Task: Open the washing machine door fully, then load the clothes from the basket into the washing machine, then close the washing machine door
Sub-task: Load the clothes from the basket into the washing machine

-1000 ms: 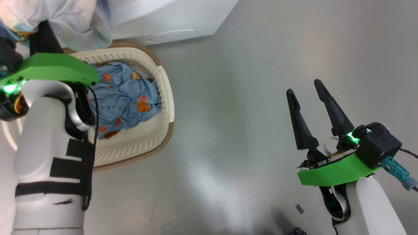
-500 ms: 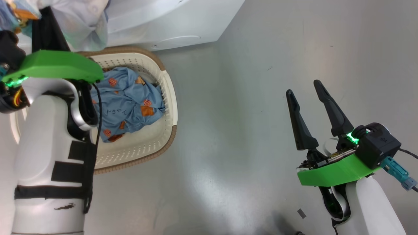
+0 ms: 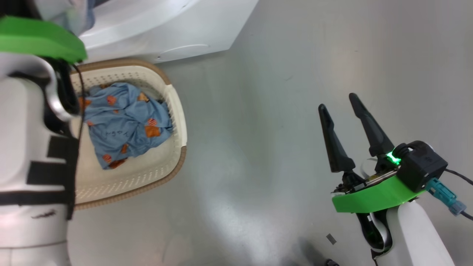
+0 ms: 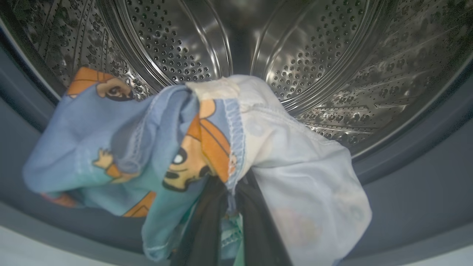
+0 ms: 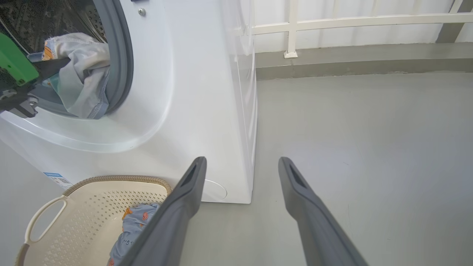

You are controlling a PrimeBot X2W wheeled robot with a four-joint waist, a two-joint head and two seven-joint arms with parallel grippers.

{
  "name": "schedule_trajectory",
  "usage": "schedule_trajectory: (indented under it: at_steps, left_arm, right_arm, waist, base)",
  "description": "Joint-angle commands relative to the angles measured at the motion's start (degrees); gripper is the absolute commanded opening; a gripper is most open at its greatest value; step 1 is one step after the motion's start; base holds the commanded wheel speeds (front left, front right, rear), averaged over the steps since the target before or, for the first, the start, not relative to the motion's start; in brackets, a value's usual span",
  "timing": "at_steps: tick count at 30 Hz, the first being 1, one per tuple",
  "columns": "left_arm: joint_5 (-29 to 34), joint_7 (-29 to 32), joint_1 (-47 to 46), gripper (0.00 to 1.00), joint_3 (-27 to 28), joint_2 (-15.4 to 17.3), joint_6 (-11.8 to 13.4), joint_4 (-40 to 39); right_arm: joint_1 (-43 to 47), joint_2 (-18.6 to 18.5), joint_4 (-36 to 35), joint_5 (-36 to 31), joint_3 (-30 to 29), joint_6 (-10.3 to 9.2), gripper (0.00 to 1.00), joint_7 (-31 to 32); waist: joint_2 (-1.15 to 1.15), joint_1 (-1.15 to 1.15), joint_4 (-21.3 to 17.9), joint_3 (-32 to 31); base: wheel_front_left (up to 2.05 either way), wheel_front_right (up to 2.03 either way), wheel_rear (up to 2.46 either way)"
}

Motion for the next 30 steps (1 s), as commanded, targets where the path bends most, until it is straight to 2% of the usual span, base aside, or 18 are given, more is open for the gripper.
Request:
schedule_trajectory:
  at_steps: [1, 19, 27, 30]
  left_arm:
    - [0.76, 0.21, -1.31, 0.0, 1.38, 2.43, 0.45, -0.12]
    - [3.19, -0.31, -16.53, 0.0, 2.24, 9.92, 1.56, 20.07]
    - [4.57, -2.19, -23.31, 0.0, 0.92, 13.73, -0.94, 26.61]
    - [4.68, -2.97, -25.61, 0.0, 1.4, 14.53, 0.38, 29.13]
  right_arm:
    - [2.23, 0.37, -0.97, 0.71, 1.81, 0.09, 1.0, -0.27]
    - [6.05, 0.47, -0.27, 3.23, 5.48, 0.09, 1.0, -0.27]
    - [7.46, 0.47, -0.66, 3.91, 6.14, 0.09, 1.0, -0.27]
    - [7.63, 0.47, -0.93, 3.87, 6.03, 0.09, 1.0, -0.27]
  waist:
    - [0.0, 0.0, -1.02, -0.39]
    - [0.0, 0.0, -8.72, -1.71]
    - [0.0, 0.0, -10.82, -0.04]
    - [0.0, 0.0, -10.93, 0.99]
  base:
    - [0.0, 0.0, 0.0]
    - [0.0, 0.0, 0.0]
    - [0.0, 0.0, 0.0]
    - [0.0, 0.0, 0.0]
